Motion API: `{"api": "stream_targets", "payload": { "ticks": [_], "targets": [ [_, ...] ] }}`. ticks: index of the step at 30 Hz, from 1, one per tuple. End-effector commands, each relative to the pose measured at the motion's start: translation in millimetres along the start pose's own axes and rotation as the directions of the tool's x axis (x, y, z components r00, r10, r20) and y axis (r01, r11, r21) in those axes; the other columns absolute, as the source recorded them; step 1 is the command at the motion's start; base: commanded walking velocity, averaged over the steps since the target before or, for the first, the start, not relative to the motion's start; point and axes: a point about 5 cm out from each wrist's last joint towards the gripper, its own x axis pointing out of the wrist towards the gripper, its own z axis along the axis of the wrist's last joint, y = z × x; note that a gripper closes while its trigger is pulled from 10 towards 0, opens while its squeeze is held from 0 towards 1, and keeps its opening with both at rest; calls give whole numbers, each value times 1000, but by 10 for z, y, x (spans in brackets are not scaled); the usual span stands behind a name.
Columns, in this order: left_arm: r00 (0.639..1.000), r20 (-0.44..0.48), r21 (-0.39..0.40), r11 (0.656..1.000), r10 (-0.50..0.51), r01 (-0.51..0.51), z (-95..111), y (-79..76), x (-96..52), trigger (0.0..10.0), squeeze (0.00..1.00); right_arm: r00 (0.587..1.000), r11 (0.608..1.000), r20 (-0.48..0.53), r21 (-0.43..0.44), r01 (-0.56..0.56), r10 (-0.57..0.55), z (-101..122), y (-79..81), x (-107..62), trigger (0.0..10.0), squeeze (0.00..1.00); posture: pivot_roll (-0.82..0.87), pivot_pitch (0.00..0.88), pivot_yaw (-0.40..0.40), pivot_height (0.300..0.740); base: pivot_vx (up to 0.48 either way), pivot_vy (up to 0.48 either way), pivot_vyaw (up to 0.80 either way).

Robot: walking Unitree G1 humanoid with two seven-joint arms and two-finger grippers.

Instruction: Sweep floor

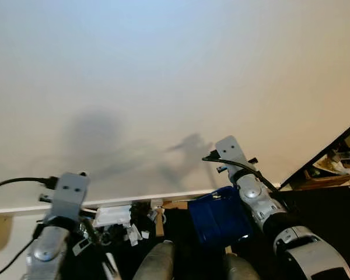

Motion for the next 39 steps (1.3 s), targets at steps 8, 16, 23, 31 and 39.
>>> {"api": "stream_targets", "payload": {
  "ticks": [8,16,23,31,39],
  "targets": [
    [1000,-11,28,999,22,-22,-32,130,-45,10000,0,967,988,-249,-127,-84,50,-587,-118,-289,10000,0,240,146,-22,740,0,0,0],
    [1000,-9,2,1000,-21,21,-27,-47,-5,10000,0,949,969,-299,-187,-163,102,-563,-355,-353,10000,0,218,143,-23,740,0,0,0],
    [1000,-5,-6,1000,-29,29,-18,-91,18,10000,0,938,977,-332,-151,-153,95,-518,-556,-338,10000,0,216,137,-21,740,0,0,0],
    [999,-4,-14,999,-43,43,-24,-157,40,10000,0,940,992,-325,-41,-120,100,-521,-506,-350,10000,0,219,134,-19,740,0,0,0],
    [998,-4,-19,998,-61,61,-19,-229,40,10000,0,977,972,-190,189,136,-100,-242,-590,-211,10000,0,226,129,-9,740,0,0,0]
  ]
}}
